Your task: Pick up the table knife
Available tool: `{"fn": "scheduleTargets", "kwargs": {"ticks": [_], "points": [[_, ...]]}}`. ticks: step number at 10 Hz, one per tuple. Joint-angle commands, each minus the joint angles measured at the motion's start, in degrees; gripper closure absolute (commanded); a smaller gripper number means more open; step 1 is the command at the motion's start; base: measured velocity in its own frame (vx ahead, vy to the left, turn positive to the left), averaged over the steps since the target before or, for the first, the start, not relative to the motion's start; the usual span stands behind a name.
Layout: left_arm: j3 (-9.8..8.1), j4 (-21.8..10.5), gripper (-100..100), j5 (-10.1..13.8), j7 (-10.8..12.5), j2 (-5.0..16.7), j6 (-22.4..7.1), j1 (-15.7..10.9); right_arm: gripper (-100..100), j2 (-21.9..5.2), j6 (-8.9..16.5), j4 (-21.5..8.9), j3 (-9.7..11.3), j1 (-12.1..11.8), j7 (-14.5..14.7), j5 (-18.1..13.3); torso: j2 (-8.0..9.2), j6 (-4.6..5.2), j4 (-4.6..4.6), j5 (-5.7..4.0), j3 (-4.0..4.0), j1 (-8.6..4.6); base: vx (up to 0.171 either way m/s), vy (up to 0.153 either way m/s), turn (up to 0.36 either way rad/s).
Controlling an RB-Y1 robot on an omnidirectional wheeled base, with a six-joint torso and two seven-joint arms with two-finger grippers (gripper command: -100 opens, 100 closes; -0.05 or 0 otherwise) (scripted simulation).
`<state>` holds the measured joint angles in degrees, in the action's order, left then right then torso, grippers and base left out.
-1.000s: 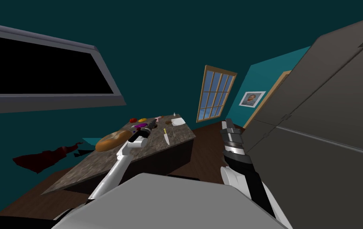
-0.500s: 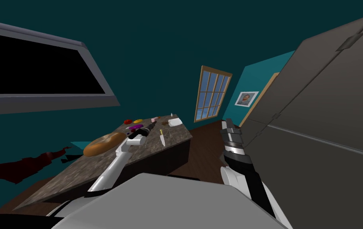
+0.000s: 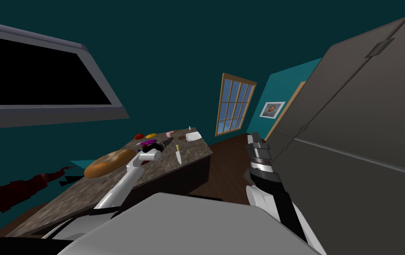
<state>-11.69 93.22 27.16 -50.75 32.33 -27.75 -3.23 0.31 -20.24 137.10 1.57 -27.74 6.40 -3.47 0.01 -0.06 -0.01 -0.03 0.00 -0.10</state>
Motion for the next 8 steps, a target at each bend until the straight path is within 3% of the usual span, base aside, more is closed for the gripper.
{"fn": "scheduleTargets", "kwargs": {"ticks": [1,3,4,8], "points": [[0.10,-1.1,-100,0.5,-2.2,1.5,-2.6,0.2,0,0.0,0.0,0.0,0.0,0.0,0.0,0.0,0.00,0.00,0.00,0.00,0.00,0.00,0.024,-0.037,-0.017],[0.56,-3.2,-100,1.1,-5.4,4.1,-5.7,0.5,0,0.0,0.0,0.0,0.0,0.0,0.0,0.0,-0.01,-0.01,-0.01,0.00,-0.01,-0.02,0.031,-0.046,-0.023],[0.56,-3.2,-100,1.1,-5.4,4.1,-5.9,0.5,0,0.0,0.0,0.0,0.0,0.0,0.0,0.0,-0.01,-0.01,0.00,-0.01,-0.01,-0.03,0.017,-0.027,0.006],[2.03,-6.6,-100,1.7,-10.3,8.5,-11.3,2.5,0,0.0,0.0,0.0,0.0,0.0,0.0,0.0,0.00,-0.02,0.00,0.02,0.00,0.08,0.027,-0.016,0.008]]}}
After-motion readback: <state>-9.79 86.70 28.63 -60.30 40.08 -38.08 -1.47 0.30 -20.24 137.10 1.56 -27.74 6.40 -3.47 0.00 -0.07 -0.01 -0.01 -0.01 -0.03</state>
